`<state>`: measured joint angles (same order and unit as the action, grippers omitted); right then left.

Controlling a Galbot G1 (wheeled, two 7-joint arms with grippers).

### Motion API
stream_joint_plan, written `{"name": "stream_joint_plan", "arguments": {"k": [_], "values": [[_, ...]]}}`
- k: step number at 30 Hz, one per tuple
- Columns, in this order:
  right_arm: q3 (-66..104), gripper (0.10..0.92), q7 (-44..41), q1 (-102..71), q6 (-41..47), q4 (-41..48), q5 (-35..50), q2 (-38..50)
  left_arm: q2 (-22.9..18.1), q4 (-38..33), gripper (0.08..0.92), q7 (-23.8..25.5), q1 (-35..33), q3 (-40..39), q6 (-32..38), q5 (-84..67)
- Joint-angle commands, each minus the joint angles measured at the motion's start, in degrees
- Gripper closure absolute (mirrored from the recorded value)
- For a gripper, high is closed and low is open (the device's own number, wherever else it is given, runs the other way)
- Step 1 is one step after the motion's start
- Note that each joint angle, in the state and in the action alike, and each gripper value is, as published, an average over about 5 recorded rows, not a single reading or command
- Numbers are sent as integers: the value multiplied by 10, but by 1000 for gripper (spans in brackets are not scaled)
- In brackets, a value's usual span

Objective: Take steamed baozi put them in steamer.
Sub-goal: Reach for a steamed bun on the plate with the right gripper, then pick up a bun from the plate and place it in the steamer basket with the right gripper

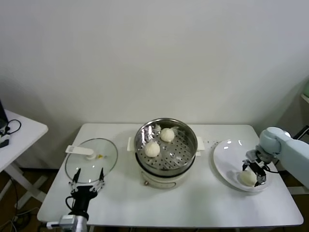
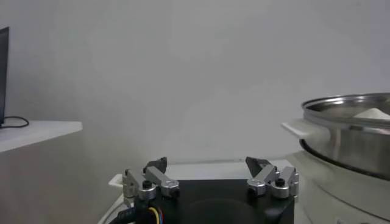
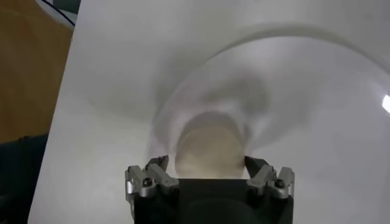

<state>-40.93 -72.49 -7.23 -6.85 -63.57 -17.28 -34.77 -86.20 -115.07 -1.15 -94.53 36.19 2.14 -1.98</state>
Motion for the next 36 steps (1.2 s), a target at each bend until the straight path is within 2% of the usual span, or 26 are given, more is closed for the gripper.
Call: {"name": "stream_joint_plan", "arguments": {"k": [1,8,15,25,36], "values": [[4,262,4,-4,-1,2,-3,-4,0,-1,177,0,0,0,0,-1],[8,323,9,-8,0,1,-3,-5,1,-1,177,0,-1,3,1,-3],[2,330,9,23,-4,-15,11,5,1,-1,177,0,-2,5,2,-4],[-24,330,-8,194,-98,-158,-22,15,4,-4,177,1,-3,4,2,-4],[-72,322,-12,349,-189,-284,-81,-48,5,-3,177,3,-14,9,5,-5]]}}
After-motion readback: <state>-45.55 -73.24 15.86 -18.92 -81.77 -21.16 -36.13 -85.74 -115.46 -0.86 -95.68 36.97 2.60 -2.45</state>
